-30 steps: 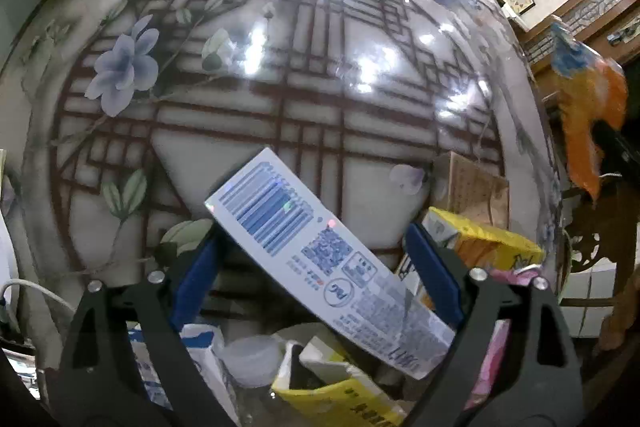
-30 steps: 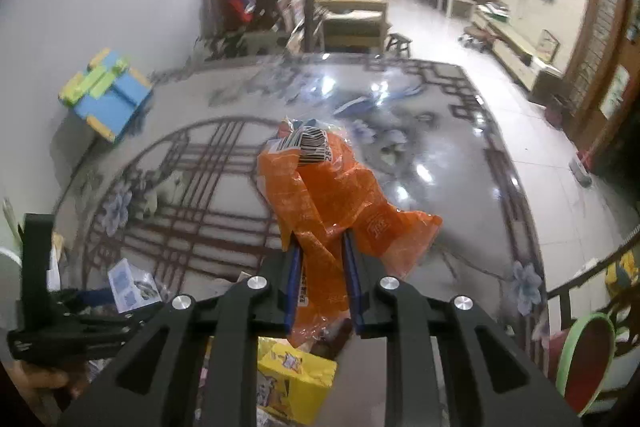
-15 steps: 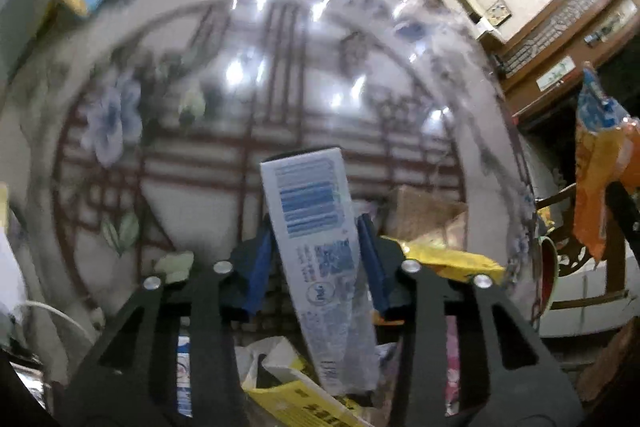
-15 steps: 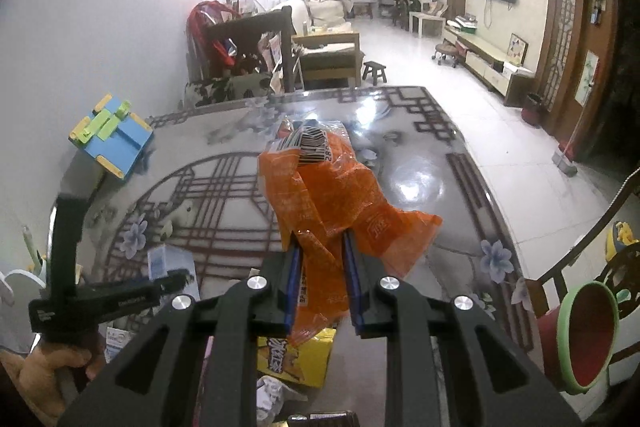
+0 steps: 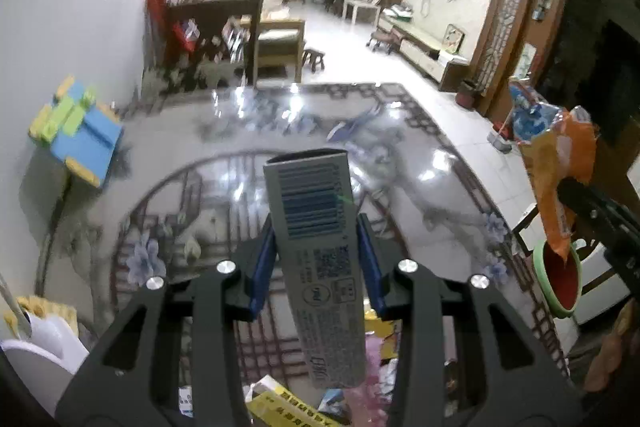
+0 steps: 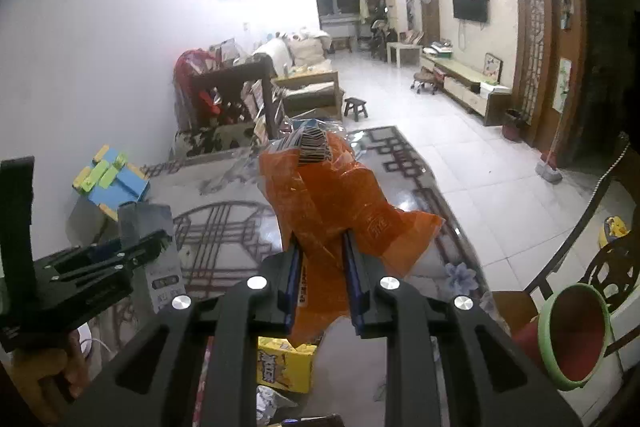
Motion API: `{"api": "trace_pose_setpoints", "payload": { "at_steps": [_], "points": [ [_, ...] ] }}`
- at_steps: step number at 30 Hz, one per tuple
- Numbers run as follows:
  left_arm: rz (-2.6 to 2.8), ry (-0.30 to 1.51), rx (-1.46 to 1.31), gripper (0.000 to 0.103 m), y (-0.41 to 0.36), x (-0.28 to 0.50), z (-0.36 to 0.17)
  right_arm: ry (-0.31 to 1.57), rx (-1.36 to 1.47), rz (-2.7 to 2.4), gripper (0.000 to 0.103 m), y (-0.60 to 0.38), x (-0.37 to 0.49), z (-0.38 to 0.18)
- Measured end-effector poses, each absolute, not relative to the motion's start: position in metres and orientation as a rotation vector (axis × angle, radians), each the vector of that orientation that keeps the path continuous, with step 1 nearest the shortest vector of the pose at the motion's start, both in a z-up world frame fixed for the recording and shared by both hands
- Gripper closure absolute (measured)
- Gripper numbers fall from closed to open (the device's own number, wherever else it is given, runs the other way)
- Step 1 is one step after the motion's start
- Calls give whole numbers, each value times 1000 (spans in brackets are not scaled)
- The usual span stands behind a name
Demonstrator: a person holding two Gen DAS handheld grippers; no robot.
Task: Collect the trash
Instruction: 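Lift both held items and carry them toward the red bin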
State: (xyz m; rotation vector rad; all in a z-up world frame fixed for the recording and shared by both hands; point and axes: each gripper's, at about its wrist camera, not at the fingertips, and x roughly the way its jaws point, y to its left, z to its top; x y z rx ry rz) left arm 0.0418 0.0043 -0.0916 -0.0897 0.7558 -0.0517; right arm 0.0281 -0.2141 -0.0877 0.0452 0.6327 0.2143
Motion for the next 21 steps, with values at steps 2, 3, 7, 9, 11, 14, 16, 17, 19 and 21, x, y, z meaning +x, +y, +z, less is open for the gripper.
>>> {"api": "trace_pose_setpoints", "payload": {
  "at_steps": [2,3,7,9,11,14,16,17,19,21],
  "points": [
    [-66,735,-78,66,-3,40,-82,618,50,202,83,-219,25,-82],
    [-77,719,-69,66,-9,38,-76,612,52,195,83,-222,23,-80],
    [-119,669,-39,66,-28,33,-58,588,69,170,83,-233,18,-72],
    [-135,647,-20,66,-38,30,-50,574,76,157,83,-239,14,-68],
    [-143,634,-11,66,-45,29,-44,562,83,146,83,-244,10,-64],
    [-159,608,2,66,-55,25,-35,544,94,126,83,-252,5,-58],
    [-164,585,15,66,-61,22,-27,535,102,114,83,-254,1,-57],
    [-165,573,21,66,-63,20,-22,531,106,107,83,-257,-1,-55],
    [-167,554,30,66,-67,17,-14,525,112,94,83,-261,-4,-52],
    [-168,529,39,66,-72,13,-5,521,115,86,83,-264,-4,-49]
  ]
}}
